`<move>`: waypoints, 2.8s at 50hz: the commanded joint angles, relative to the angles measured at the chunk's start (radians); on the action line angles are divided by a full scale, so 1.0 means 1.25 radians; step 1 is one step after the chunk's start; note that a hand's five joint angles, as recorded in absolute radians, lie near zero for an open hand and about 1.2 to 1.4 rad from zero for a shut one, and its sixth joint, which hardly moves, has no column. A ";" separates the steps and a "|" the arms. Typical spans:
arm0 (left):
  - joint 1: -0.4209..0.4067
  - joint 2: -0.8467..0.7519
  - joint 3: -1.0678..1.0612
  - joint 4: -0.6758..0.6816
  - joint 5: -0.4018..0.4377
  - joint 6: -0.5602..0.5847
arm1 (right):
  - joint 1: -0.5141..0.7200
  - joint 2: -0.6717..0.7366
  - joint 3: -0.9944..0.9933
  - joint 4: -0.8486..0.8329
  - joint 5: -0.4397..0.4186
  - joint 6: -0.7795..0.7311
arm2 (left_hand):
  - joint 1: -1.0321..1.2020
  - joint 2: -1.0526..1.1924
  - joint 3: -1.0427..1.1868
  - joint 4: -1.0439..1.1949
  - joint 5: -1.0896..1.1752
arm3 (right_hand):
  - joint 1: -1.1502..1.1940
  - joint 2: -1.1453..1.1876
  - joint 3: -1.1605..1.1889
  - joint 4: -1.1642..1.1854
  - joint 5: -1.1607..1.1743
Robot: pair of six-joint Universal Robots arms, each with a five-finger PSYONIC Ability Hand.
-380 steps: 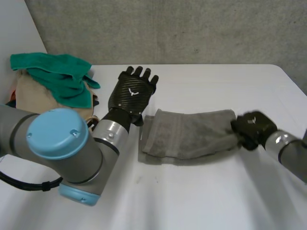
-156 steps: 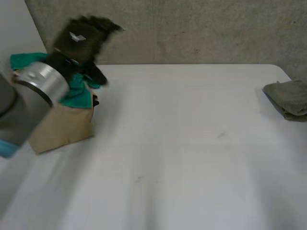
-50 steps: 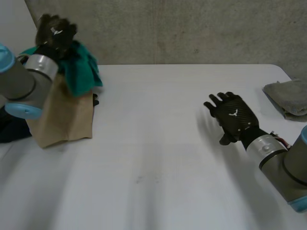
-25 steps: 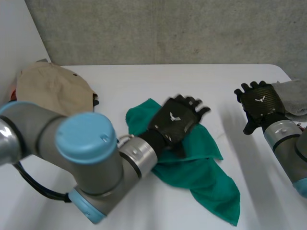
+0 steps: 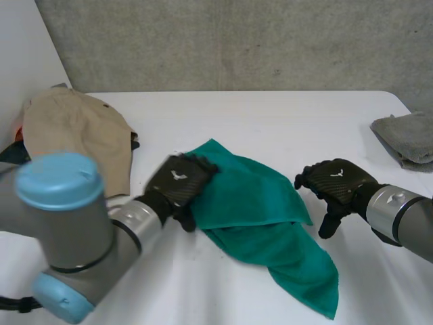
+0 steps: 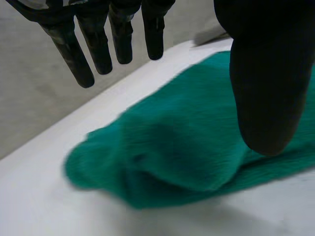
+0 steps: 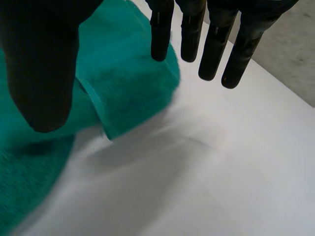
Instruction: Fold the laundry.
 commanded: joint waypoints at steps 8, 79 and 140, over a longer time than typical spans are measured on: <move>-0.123 -0.254 0.317 -0.034 0.034 0.020 | -0.003 -0.081 0.100 0.101 0.089 -0.032 | 0.142 0.142 0.143 0.142 0.140 | 0.090 0.068 0.045 0.048 0.056; 0.177 -0.016 0.433 0.175 -0.188 -0.058 | 0.082 0.102 -0.435 -0.440 0.326 -0.274 | 0.884 0.884 0.885 0.884 0.881 | 0.857 0.835 0.812 0.815 0.823; 0.161 -0.089 0.100 -0.073 0.113 0.507 | 0.044 -0.054 0.099 -0.094 0.170 -0.201 | 0.071 0.071 0.072 0.071 0.069 | 0.067 0.044 0.022 0.024 0.033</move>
